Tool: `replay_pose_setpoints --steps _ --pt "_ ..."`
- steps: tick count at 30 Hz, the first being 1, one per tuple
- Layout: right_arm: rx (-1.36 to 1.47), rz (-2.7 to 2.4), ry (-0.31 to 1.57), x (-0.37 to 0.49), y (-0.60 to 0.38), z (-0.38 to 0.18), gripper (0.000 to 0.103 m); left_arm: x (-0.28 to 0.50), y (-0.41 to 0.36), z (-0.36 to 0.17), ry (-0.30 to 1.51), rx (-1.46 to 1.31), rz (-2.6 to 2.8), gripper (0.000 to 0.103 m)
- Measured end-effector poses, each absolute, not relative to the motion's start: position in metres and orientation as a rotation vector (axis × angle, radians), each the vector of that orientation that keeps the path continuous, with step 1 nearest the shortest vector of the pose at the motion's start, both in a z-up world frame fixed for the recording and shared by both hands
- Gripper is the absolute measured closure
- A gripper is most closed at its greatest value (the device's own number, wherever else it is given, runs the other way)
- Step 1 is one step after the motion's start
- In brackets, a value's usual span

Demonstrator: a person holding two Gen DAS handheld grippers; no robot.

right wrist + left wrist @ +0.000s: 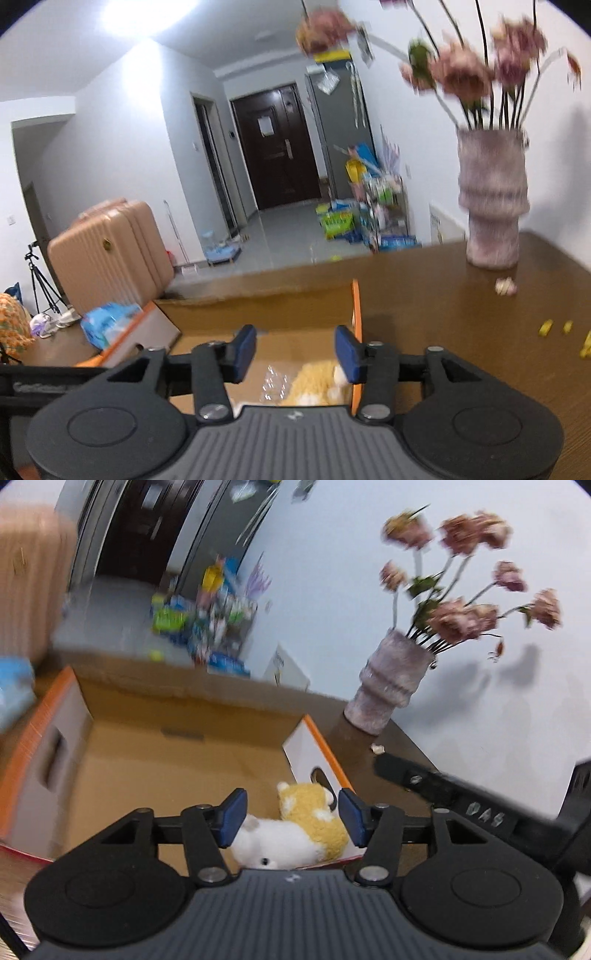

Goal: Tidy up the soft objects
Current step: 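Carry the plush toy into the cardboard box and open the left gripper, then move the right gripper to the pink sponge block and grasp it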

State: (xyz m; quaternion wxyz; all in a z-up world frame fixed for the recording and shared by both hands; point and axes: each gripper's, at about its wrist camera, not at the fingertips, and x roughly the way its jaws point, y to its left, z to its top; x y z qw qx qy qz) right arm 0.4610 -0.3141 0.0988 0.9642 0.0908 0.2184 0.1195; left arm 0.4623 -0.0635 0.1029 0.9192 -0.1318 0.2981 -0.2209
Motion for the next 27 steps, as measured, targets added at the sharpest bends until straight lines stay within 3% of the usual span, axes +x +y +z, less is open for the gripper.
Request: replay_pose_setpoints --steps 6,19,27 --pt "0.068 0.294 0.382 0.406 -0.310 0.138 0.027 0.390 -0.028 0.146 0.428 -0.033 -0.275 0.020" --pt "0.028 0.322 0.236 0.300 -0.286 0.186 0.021 0.277 0.017 0.184 0.276 0.014 -0.165 0.011" --pt "0.047 0.332 0.190 0.235 -0.277 0.168 0.014 0.204 0.030 0.154 0.252 -0.065 -0.179 0.004"
